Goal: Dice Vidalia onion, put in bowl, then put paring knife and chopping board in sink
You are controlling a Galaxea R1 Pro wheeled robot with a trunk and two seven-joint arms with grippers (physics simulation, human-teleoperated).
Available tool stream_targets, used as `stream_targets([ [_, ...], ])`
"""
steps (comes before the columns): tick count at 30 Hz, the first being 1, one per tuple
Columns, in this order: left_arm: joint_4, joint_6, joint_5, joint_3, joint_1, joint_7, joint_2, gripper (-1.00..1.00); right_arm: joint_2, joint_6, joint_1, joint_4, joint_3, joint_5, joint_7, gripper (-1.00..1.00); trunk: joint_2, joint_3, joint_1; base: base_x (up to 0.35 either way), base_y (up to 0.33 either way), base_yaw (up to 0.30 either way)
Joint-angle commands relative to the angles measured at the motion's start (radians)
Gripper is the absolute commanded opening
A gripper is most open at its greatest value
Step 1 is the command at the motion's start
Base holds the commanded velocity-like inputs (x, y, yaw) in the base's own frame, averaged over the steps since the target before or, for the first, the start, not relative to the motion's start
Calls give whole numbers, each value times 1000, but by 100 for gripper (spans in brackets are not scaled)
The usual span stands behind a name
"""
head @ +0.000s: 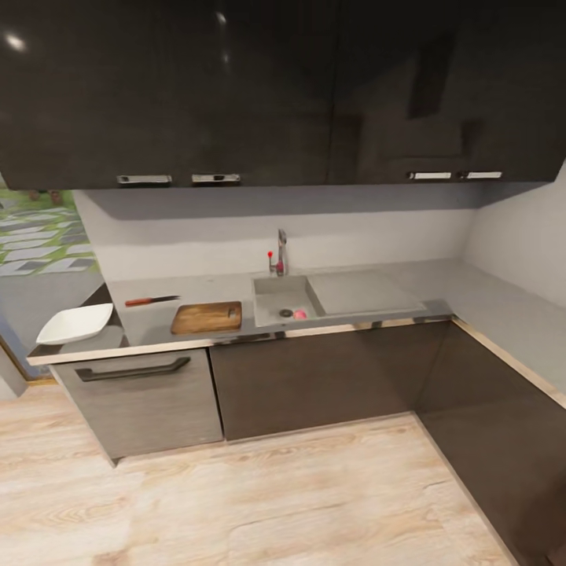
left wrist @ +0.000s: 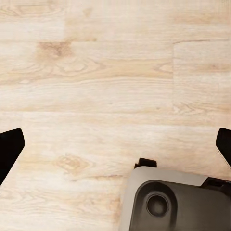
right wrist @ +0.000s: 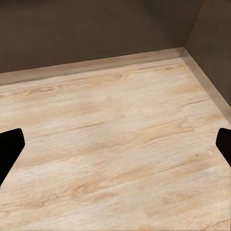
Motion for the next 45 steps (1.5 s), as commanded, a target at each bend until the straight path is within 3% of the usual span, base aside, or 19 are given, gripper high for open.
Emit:
stream_targets([
  [1, -2, -1, 5, -1, 0, 1, 0, 100, 0, -1, -1, -1, -1, 11, -10, 100, -2, -2, 1, 296, 0, 0],
  [9, -1, 2, 5, -1, 0, 2, -3, 100, 0, 4, -1, -1, -1, 11, -12, 100, -2, -2, 1, 255, -9, 0],
  [14, -24, 25, -7, -1, 0, 10, -41, 100, -2, 6, -1, -1, -2, 10, -12, 100, -2, -2, 1, 50, -5, 0],
  [16, -71, 95, -33, -1, 0, 11, -69, 100, -3, 6, -1, -1, -3, 9, -13, 100, -2, -2, 1, 16, -2, 0],
  [18, -148, 240, -89, -2, -1, 12, -105, 100, -4, 5, -1, -1, -4, 8, -13, 100, -2, -2, 1, 8, -1, 0],
  [19, -213, 368, -145, -2, -1, 12, -133, 100, -5, 5, -1, -1, -4, 7, -13, 100, -2, -2, 1, 5, 0, 0],
  [20, -250, 435, -176, -2, -1, 12, -147, 100, -6, 5, -1, -1, -4, 7, -13, 100, -2, -2, 1, 4, 0, 0],
  [21, -328, 566, -242, -3, -1, 12, -173, 100, -6, 5, -1, -1, -5, 7, -13, 100, -2, -2, 1, 2, 0, 0],
  [23, -411, 680, -302, -4, -1, 11, -196, 100, -7, 4, -1, -1, -5, 7, -14, 100, -2, -2, 1, 2, 0, 0],
  [24, -495, 771, -347, -12, -1, 9, -212, 100, -7, 3, -1, -1, -6, 7, -14, 100, -2, -2, 1, 0, 0, 0],
  [26, -618, 869, -386, -43, -1, 8, -225, 100, -7, 1, -1, -1, -6, 7, -14, 100, -2, -2, 1, 0, 0, 0],
  [31, -869, 1033, -419, -148, -1, 9, -236, 100, -7, 0, -1, -1, -7, 7, -15, 100, -2, -2, 1, 0, 0, 0],
  [37, -1123, 1285, -428, -198, -21, 3, -241, 100, -8, 0, -1, -1, -7, 6, -16, 100, -2, -2, 1, 0, 0, 0],
  [39, -1160, 1313, -429, -224, -30, 4, -242, 100, -9, 0, -1, -1, -7, 6, -16, 100, -2, -2, 1, 0, 0, 0],
  [42, -1202, 1348, -432, -292, -64, 8, -247, 100, -10, 0, -1, -1, -7, 6, -16, 100, -2, -2, 1, 0, 0, 0],
  [45, -1214, 1362, -432, -315, -113, 10, -249, 100, -10, 0, -1, -2, -7, 6, -16, 100, -2, -2, 1, 0, 0, 0],
])
